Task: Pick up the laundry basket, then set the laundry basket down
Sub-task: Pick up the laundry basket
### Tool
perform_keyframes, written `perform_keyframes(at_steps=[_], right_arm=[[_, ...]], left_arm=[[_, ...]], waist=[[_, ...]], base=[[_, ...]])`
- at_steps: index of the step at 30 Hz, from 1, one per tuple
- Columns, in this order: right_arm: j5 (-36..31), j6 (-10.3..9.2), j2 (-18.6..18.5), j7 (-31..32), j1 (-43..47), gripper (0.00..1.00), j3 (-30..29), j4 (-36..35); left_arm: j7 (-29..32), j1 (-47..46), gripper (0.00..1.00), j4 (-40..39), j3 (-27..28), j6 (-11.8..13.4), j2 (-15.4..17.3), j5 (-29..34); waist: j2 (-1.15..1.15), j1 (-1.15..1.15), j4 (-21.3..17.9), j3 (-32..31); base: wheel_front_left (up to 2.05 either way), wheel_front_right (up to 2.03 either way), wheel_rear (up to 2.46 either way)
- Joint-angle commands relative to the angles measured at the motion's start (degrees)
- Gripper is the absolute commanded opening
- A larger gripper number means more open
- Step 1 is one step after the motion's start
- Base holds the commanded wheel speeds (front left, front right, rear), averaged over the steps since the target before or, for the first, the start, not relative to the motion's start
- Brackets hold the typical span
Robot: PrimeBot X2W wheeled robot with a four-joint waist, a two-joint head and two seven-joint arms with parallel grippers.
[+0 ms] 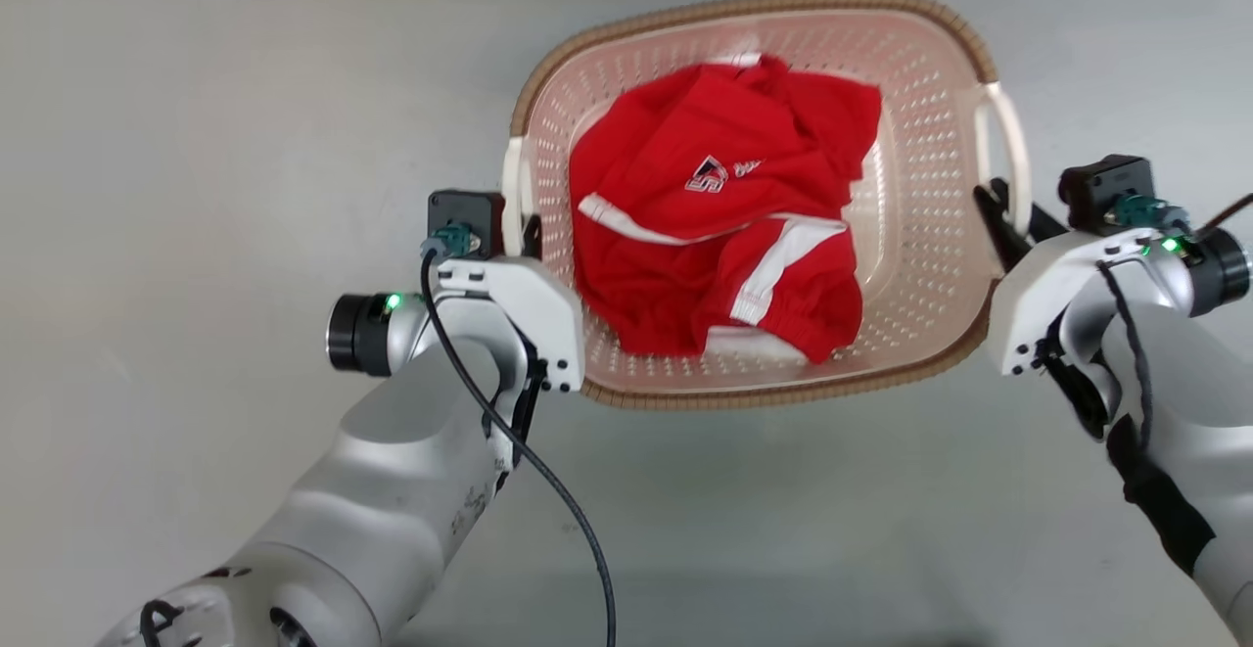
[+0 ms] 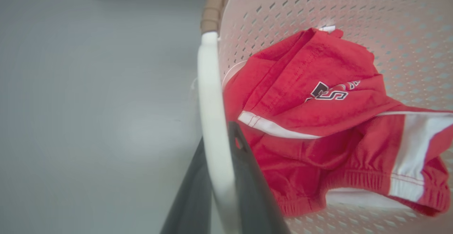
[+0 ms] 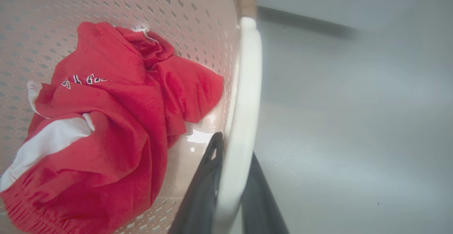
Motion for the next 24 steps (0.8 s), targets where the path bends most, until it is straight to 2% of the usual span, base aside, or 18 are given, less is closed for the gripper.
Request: perform_keyframes(at_steps=[1,11,24], right_arm=[[0.9,0.25,-0.1,1.4,2.4,0.00,2.2,0.5],[8.2,0.25,1.8,7.0,5.2,0.00,9.9,1.8],[15.5,0.25,3.4,11.6,11.2,0.00,17.7,4.7]], left_arm=[[-0.2,1.6,0.00,1.1,0.3,-0.5,1.2,0.0],[1.9,5.9,0.00,7.4,-0.1,-4.6,1.2,1.4],[4.8,13.0,0.00,10.5,-0.3,-8.5,1.6,3.5]], waist=[[0.00,0.00,-1.8,-2.7],[0.00,0.00,-5.5,-12.6],[0.00,0.00,-6.3,-25.8]], base=[[0.00,0.00,0.00],[0.00,0.00,0.00],[0.00,0.00,0.00]])
